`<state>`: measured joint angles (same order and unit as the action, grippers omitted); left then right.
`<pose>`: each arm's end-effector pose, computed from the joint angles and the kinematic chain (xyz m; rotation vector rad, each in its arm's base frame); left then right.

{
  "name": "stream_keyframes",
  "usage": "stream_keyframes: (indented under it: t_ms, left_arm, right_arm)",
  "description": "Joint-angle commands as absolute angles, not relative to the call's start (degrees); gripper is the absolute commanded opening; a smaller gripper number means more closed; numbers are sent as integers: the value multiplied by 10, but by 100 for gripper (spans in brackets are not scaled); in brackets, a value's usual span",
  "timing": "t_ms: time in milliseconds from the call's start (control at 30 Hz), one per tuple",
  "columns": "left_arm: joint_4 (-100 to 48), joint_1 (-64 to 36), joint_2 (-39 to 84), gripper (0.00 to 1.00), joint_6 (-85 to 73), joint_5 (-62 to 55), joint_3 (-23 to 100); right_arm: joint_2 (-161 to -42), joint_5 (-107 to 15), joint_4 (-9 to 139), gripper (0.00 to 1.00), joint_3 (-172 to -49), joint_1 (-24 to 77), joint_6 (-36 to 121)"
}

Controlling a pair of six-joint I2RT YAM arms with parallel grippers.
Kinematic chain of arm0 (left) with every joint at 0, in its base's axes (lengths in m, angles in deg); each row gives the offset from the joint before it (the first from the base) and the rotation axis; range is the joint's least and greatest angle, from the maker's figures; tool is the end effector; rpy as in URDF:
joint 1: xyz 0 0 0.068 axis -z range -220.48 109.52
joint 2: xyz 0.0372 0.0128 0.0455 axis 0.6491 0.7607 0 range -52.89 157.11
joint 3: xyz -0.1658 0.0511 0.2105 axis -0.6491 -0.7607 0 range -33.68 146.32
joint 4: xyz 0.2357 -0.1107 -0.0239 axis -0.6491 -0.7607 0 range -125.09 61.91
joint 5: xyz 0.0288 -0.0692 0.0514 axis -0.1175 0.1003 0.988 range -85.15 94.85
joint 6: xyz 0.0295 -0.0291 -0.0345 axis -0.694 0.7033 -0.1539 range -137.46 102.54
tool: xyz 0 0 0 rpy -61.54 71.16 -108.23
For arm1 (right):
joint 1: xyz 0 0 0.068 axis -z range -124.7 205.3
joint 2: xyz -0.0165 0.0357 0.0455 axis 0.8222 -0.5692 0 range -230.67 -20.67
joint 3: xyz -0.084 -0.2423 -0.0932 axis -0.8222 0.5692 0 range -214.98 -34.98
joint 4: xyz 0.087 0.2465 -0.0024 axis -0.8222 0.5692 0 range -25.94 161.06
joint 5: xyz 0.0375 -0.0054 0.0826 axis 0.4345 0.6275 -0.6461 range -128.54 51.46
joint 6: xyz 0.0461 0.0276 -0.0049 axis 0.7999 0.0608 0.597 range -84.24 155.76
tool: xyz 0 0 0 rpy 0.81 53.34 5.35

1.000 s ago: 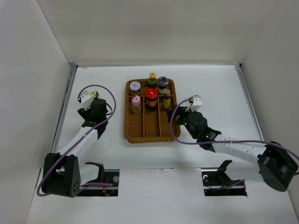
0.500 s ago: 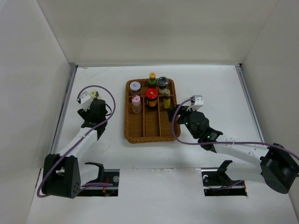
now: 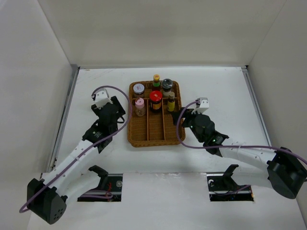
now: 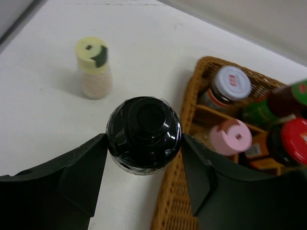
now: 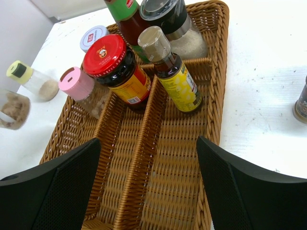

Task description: Organize the condiment bottles

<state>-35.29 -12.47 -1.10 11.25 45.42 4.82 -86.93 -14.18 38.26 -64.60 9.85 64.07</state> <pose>0.1906 -0.0751 0.2877 -0.4680 1.7794 -0.0078 0.1863 0.1682 0.2371 0.0480 1.7765 0.5660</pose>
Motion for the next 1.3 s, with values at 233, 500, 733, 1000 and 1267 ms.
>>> stream_keyframes:
  t_ms: [233,500,733,1000,1267]
  left_arm:
    - [-361,11,61,41,107,446,110]
    - [-261,40,142,41,103,432,79]
    - [-224,34,192,41,93,413,65]
    - [-219,31,162,56,101,413,33]
    - [-216,32,95,76,78,425,34]
  right_arm:
    - [-865,-138,349,85,-657,98,641]
    - [-868,-133,355,84,-659,97,637]
    - [-865,-130,355,85,-658,98,634]
    - [-872,-130,355,85,-660,98,634]
    - [-863,-128,355,85,-657,99,635]
